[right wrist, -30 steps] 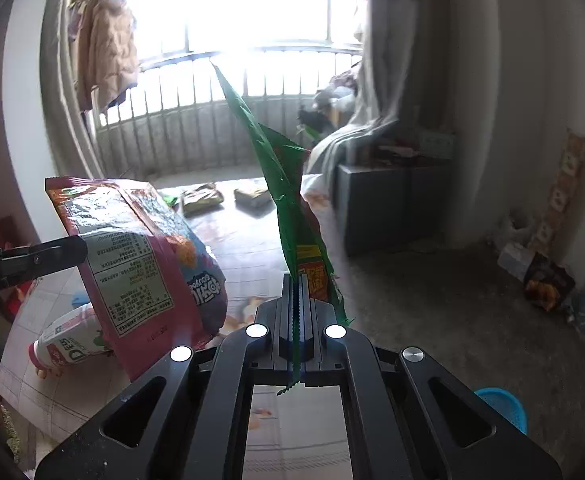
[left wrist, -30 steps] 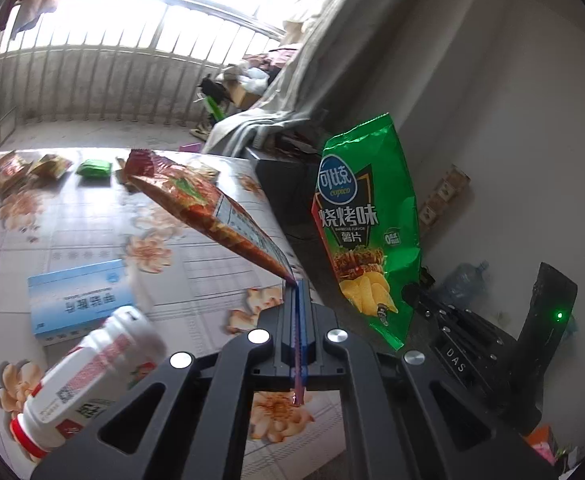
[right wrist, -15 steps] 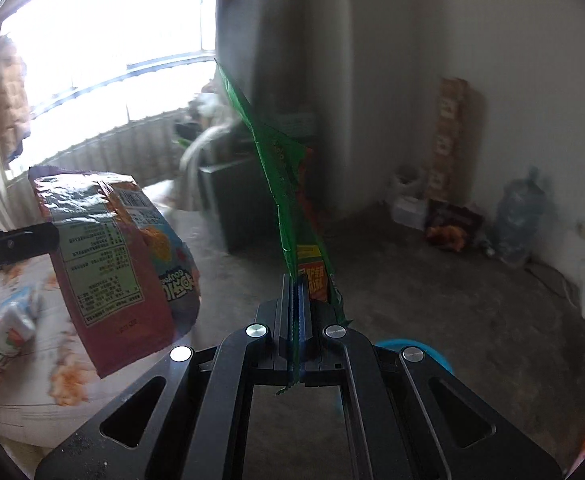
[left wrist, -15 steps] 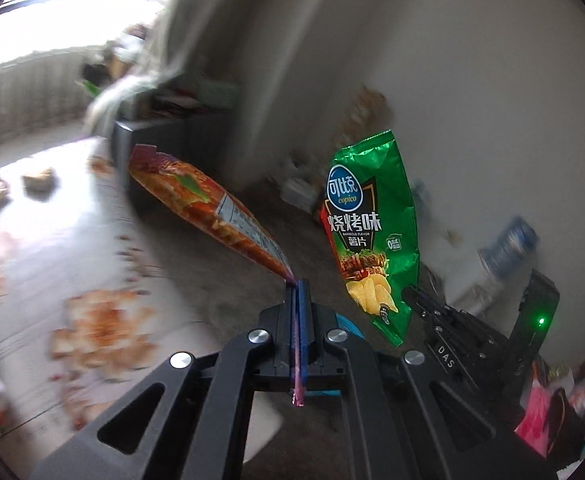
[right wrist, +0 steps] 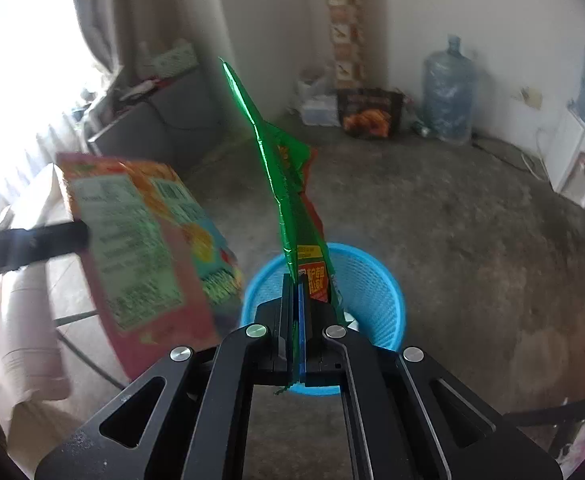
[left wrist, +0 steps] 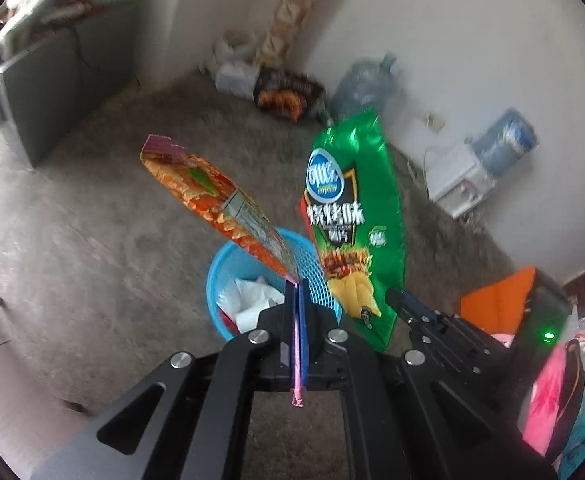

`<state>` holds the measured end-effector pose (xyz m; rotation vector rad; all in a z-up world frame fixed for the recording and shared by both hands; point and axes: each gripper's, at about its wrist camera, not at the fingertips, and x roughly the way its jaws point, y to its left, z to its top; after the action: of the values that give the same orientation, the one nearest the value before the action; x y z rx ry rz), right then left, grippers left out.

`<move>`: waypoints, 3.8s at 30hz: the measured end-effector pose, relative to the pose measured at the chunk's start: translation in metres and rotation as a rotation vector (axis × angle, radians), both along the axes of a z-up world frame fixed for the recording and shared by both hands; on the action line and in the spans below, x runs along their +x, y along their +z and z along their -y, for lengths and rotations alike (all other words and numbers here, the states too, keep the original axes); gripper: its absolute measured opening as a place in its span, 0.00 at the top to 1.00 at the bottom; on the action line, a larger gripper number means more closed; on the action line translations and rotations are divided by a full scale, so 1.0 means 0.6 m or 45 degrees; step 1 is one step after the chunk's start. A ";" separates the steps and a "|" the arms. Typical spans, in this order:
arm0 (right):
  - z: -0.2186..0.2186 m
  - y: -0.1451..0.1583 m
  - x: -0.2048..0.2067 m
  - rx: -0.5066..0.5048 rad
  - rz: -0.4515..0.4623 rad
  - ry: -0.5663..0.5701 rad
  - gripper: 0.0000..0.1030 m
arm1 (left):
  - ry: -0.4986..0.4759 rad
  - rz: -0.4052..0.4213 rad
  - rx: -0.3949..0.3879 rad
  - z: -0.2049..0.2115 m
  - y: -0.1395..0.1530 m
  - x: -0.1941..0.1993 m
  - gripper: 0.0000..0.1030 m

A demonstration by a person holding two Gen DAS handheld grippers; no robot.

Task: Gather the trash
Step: 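Lift the orange bag with the left gripper while the right gripper lifts the green bag, then carry both bags over the blue basket and open both grippers, then move both open grippers back over the table, then grasp the white AD milk bottle with the right gripper while the left gripper grasps the blue medicine box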

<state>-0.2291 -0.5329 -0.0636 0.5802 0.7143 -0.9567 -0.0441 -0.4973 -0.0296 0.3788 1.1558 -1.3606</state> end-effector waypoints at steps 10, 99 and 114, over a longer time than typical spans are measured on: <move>0.061 -0.148 0.033 0.232 -0.049 0.045 0.77 | 0.127 -0.046 0.290 0.089 -0.168 0.024 0.53; -0.541 0.030 0.578 1.032 0.145 1.222 0.41 | 1.066 -0.024 -0.125 -0.929 0.089 0.372 0.30; -0.424 0.032 0.517 1.017 0.197 1.138 0.41 | 1.106 -0.085 0.127 -0.860 0.024 0.574 0.19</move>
<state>0.0812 -0.2785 -0.0441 0.8945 1.0792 0.2394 0.3005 0.0185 -0.0151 -0.1114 1.2352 -0.5576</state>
